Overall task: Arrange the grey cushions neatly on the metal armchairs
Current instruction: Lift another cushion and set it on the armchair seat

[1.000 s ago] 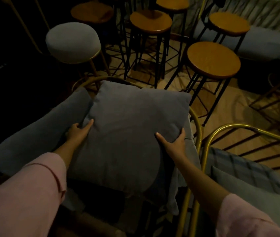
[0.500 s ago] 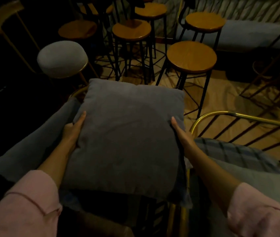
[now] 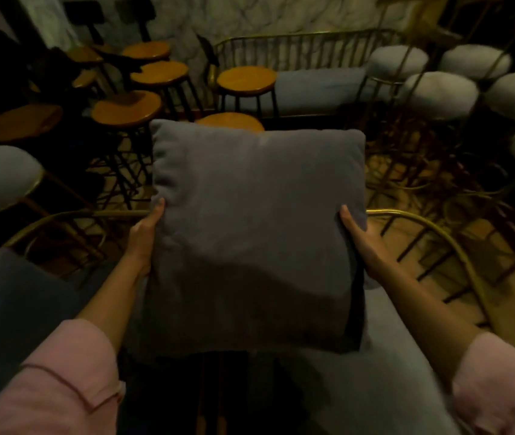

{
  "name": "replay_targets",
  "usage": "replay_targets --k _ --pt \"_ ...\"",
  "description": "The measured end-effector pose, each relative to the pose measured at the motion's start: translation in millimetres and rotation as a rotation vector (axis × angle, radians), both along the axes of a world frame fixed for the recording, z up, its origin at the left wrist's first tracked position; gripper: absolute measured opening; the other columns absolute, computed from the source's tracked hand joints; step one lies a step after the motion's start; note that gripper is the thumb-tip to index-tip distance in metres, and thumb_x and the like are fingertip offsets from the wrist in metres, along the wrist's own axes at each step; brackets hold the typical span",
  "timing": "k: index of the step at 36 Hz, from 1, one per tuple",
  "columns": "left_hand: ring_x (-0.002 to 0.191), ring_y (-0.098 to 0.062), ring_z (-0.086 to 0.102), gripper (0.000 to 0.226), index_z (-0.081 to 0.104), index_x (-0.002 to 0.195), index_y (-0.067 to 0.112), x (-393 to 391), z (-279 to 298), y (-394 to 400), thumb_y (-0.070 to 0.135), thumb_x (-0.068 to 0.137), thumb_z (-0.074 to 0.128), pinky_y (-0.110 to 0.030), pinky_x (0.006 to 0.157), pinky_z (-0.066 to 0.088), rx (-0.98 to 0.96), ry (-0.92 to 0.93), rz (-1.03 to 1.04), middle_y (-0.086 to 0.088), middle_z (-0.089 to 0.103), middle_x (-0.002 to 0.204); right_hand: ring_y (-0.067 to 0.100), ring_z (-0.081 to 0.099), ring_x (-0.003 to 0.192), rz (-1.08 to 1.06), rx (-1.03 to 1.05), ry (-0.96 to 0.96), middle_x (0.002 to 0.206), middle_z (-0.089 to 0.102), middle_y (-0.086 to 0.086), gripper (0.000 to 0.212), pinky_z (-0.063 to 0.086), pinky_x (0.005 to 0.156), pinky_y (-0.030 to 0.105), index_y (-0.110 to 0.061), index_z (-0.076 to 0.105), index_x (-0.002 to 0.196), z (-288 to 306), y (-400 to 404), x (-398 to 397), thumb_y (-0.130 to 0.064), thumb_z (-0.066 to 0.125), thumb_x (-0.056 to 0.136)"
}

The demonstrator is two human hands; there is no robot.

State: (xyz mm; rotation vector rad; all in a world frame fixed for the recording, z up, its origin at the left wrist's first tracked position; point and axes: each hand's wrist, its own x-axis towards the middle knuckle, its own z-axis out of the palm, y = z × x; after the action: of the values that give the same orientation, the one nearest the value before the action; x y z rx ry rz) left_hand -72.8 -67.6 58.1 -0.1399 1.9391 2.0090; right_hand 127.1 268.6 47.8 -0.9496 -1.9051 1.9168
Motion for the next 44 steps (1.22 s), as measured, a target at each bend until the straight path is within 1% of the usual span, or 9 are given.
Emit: replay_targets --k 4,7,10,13,19,25,30,41,44 --pt "0.114 -0.029 0.065 0.085 0.063 0.117 0.013 11.1 -1.2 86.8 0.066 0.054 0.080 -0.045 0.098 0.053 0.004 0.099 0.056 -0.009 0.070 0.117 0.018 0.055 0.120 -0.048 0.082 0.024 0.136 0.054 -0.003 0.112 0.048 0.099 0.033 -0.023 0.038 0.147 11.2 65.6 17.2 -0.076 0.071 0.054" --pt "0.109 -0.018 0.061 0.036 0.060 0.104 0.024 27.9 -2.9 145.9 0.051 0.082 0.068 -0.026 0.082 0.051 -0.030 0.092 0.060 0.004 0.066 0.105 0.016 0.046 0.135 -0.018 0.129 0.068 0.151 0.044 -0.005 0.101 0.041 0.108 0.032 -0.026 0.029 0.151 11.5 109.7 24.0 -0.065 0.073 0.070" --pt "0.108 -0.011 0.057 0.040 0.051 0.121 0.023 36.5 -12.0 191.4 0.041 0.088 0.065 -0.013 0.074 0.049 -0.044 0.077 0.098 0.000 0.061 0.121 0.014 0.040 0.139 -0.023 0.141 0.109 0.156 0.038 -0.005 0.084 0.038 0.107 0.027 -0.027 0.025 0.153 9.3 145.1 25.7 -0.048 0.069 0.085" --pt "0.125 -0.018 0.055 0.056 0.051 0.132 0.019 38.2 -23.6 224.1 0.046 0.085 0.066 -0.021 0.090 0.043 -0.075 0.067 0.097 -0.004 0.056 0.139 0.016 0.041 0.140 -0.050 0.086 0.093 0.156 0.039 -0.005 0.098 0.037 0.114 0.035 -0.025 0.025 0.154 2.3 170.5 24.3 -0.062 0.070 0.075" --pt "0.126 -0.015 0.055 0.075 0.053 0.137 0.019 43.6 -58.8 256.1 0.061 0.076 0.068 -0.033 0.108 0.044 0.010 -0.016 0.071 0.005 0.058 0.135 0.025 0.038 0.142 -0.141 -0.052 0.020 0.158 0.035 -0.002 0.108 0.038 0.105 0.042 -0.028 0.020 0.154 -27.0 196.3 18.1 -0.069 0.066 0.065" --pt "0.134 -0.027 0.049 0.112 0.037 0.147 0.020 46.8 -111.6 263.3 0.073 0.056 0.075 -0.047 0.110 0.043 -0.028 -0.180 -0.028 -0.004 0.050 0.148 0.033 0.042 0.138 -0.160 -0.166 -0.100 0.155 0.039 0.002 0.112 0.046 0.096 0.058 -0.034 0.020 0.150 -84.6 211.1 15.7 -0.070 0.074 0.059" --pt "0.137 -0.037 0.043 0.113 0.016 0.155 0.018 44.0 -155.2 263.7 0.072 0.069 0.064 -0.054 0.110 0.041 -0.185 -0.337 -0.071 -0.012 0.039 0.155 0.031 0.039 0.141 -0.194 -0.143 -0.129 0.157 0.037 0.001 0.088 0.041 0.109 0.056 -0.028 0.018 0.154 -130.1 202.6 17.7 -0.047 0.070 0.085" --pt "0.137 -0.033 0.045 0.119 0.021 0.153 0.013 51.9 -144.2 241.7 0.077 0.063 0.065 -0.050 0.110 0.042 -0.246 -0.226 -0.034 -0.010 0.041 0.153 0.028 0.039 0.142 -0.326 -0.082 -0.214 0.158 0.035 0.004 0.090 0.039 0.113 0.051 -0.022 0.017 0.155 -137.8 159.3 10.7 -0.066 0.053 0.085" --pt "0.133 -0.025 0.048 0.115 0.027 0.150 0.018 62.4 -162.3 206.2 0.072 0.058 0.070 -0.044 0.111 0.041 -0.327 -0.115 -0.012 -0.005 0.047 0.148 0.027 0.052 0.127 -0.257 -0.242 -0.320 0.148 0.047 0.005 0.083 0.053 0.091 0.045 -0.018 0.030 0.150 -146.0 111.9 14.9 -0.062 0.058 0.086"
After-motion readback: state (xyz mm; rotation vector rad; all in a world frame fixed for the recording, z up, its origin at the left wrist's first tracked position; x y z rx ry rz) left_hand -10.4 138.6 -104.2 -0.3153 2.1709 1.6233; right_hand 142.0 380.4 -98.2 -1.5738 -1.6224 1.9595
